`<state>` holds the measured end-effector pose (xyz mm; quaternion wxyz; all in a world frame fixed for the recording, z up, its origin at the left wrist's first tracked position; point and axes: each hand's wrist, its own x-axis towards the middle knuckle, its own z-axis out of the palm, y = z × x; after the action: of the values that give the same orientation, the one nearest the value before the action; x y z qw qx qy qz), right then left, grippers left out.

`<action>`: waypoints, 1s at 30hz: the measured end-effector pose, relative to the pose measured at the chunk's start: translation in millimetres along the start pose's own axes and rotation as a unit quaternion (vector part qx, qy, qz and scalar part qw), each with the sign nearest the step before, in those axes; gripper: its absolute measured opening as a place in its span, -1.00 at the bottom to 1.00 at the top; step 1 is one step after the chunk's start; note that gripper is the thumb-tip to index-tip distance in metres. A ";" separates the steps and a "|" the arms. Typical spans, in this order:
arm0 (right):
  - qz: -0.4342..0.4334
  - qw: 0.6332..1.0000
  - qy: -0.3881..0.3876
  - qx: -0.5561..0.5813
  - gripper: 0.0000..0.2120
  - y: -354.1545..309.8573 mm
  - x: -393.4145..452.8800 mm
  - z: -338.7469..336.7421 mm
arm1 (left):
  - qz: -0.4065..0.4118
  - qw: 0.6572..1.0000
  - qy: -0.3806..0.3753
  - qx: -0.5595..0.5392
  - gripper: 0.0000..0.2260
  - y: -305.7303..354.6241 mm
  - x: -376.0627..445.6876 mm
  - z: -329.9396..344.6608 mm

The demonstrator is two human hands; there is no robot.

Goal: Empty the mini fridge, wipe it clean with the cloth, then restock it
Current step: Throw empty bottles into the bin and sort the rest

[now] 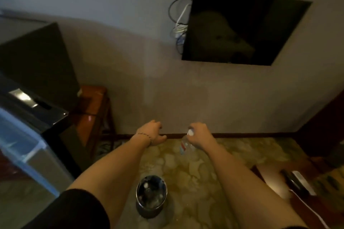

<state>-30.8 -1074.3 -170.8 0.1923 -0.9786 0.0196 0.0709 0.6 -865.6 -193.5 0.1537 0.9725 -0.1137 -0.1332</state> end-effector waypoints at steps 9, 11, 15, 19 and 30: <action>-0.102 0.990 -0.085 -0.055 -0.64 -17.8 86.4 84.3 | -0.095 0.995 -0.006 -0.013 -0.47 -53.0 49.4 44.4; -0.117 0.987 -0.093 -0.062 -0.64 -15.6 100.9 106.7 | -0.104 0.994 0.003 -0.024 -0.45 -60.2 63.1 60.5; -0.130 0.981 -0.129 -0.065 -0.70 3.4 120.5 157.1 | -0.126 0.991 -0.019 -0.051 -0.43 -74.1 74.4 111.9; -0.148 0.972 -0.176 -0.054 -0.56 31.0 146.4 227.8 | -0.174 0.981 -0.020 -0.077 -0.41 -106.0 91.4 180.2; -0.224 0.921 -0.298 -0.113 -0.72 139.5 206.5 518.1 | -0.250 0.962 -0.048 -0.098 -0.42 -195.7 177.5 443.5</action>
<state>96.3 -1009.3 -727.7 0.0881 -0.9061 -0.2667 0.3162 72.1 -849.8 -704.5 0.2040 0.9426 0.1390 -0.2247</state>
